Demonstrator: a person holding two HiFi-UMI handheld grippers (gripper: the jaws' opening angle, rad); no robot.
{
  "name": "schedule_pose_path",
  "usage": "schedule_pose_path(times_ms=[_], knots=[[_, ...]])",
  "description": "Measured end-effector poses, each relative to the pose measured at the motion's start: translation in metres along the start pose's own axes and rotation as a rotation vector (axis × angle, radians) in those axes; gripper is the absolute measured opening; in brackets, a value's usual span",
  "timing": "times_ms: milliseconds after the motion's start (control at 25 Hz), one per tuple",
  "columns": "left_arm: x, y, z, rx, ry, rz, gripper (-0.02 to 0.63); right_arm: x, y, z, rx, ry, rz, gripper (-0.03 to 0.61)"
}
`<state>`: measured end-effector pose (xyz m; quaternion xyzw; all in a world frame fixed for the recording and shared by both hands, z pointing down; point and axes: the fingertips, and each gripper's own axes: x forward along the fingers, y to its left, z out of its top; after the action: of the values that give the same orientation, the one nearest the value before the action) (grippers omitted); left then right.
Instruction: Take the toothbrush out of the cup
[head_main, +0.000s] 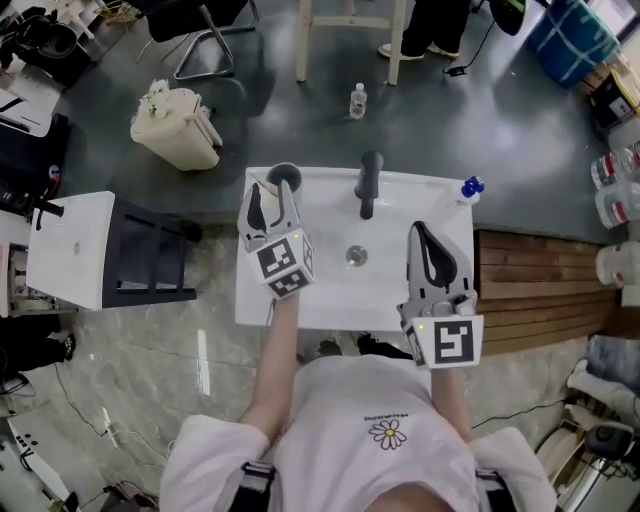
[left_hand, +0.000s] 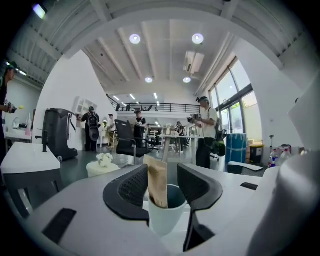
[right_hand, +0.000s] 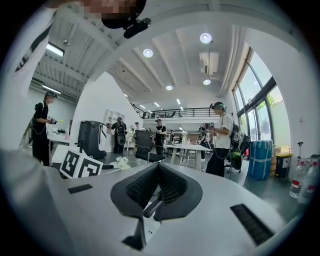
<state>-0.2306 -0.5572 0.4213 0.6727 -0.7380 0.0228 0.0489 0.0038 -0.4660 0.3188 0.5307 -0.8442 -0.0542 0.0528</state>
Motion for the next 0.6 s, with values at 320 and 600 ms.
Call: schedule_pose_path(times_ms=[320, 600], knots=[[0.016, 0.004, -0.030, 0.008, 0.068, 0.015, 0.127, -0.002, 0.005, -0.009, -0.009, 0.026, 0.001, 0.012], [0.019, 0.005, -0.037, 0.011, 0.083, 0.013, 0.117, -0.005, 0.002, -0.014, -0.003, 0.040, -0.014, 0.012]])
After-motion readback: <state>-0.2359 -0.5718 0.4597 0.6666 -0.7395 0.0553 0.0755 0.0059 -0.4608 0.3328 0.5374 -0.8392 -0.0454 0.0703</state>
